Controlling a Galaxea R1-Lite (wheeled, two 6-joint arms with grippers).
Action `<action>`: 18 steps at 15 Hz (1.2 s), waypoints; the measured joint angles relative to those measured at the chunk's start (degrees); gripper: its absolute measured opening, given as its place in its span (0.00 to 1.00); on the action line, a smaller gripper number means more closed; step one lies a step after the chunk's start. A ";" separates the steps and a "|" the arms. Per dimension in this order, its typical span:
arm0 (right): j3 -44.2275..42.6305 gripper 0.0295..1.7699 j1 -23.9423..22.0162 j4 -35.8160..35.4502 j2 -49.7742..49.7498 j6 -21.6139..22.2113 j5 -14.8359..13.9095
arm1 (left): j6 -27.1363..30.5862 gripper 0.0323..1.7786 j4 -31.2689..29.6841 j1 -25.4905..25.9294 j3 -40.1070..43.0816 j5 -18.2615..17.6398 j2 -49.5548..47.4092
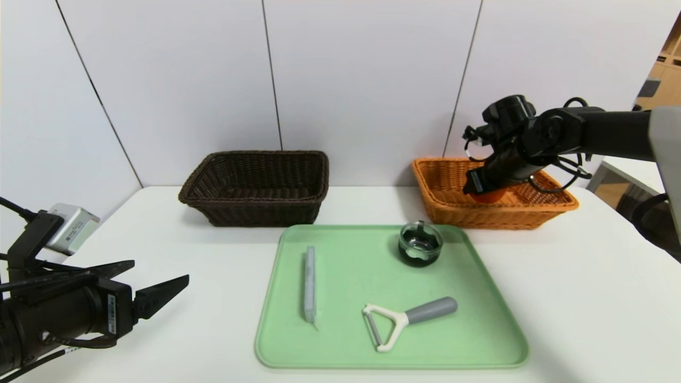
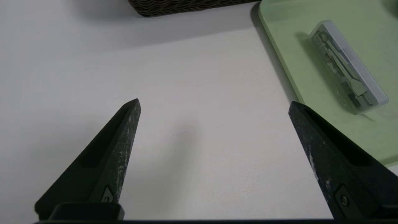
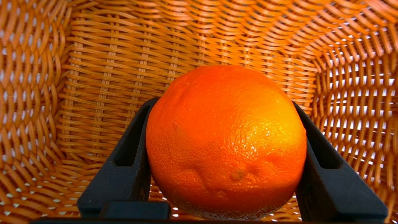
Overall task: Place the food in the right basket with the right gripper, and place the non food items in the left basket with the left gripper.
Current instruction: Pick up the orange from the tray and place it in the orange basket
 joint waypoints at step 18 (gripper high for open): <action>2.65 0.93 0.94 0.00 -7.34 -0.93 0.28 | -0.11 0.95 -0.11 0.00 0.50 0.05 -0.09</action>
